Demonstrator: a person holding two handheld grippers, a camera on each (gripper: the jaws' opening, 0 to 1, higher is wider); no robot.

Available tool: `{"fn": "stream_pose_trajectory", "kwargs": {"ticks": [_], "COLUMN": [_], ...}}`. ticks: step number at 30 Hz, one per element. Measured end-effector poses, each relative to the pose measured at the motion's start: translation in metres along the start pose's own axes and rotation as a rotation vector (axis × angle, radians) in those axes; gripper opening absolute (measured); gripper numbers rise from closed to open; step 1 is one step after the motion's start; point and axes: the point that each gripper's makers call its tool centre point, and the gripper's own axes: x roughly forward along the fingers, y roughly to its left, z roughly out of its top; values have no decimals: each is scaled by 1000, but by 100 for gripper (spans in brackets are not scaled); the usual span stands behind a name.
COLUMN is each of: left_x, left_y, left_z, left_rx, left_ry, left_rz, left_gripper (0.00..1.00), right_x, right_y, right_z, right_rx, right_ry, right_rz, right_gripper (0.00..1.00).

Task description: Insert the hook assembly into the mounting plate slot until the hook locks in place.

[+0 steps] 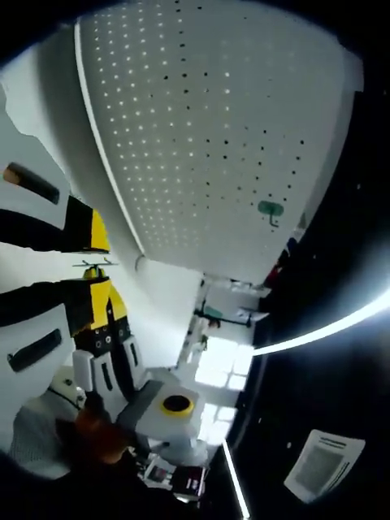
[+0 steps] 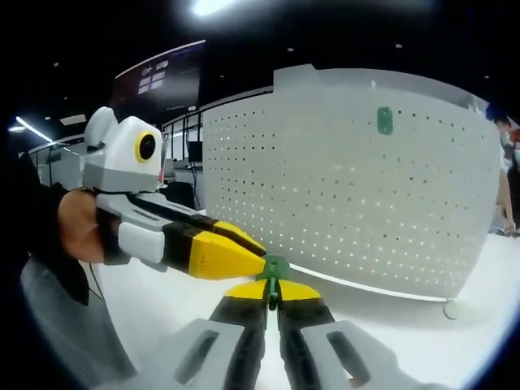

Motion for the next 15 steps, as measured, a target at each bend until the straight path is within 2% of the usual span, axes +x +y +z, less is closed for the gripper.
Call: {"fn": "stream_pose_trajectory", "kwargs": {"ticks": [3, 6, 15], "left_x": [-2, -4, -12], "left_y": [1, 1, 11], "left_z": [-1, -3, -5], "left_rx": [14, 28, 68], "left_ry": [6, 10, 30], "left_rz": [12, 15, 72], "left_gripper": [25, 28, 44], "right_x": [0, 0, 0], "right_y": [0, 0, -2], "right_z": [0, -1, 0], "right_rx": [-1, 1, -1], "right_ry": [0, 6, 3], "right_rz": [0, 0, -6], "right_gripper": [1, 1, 1]}}
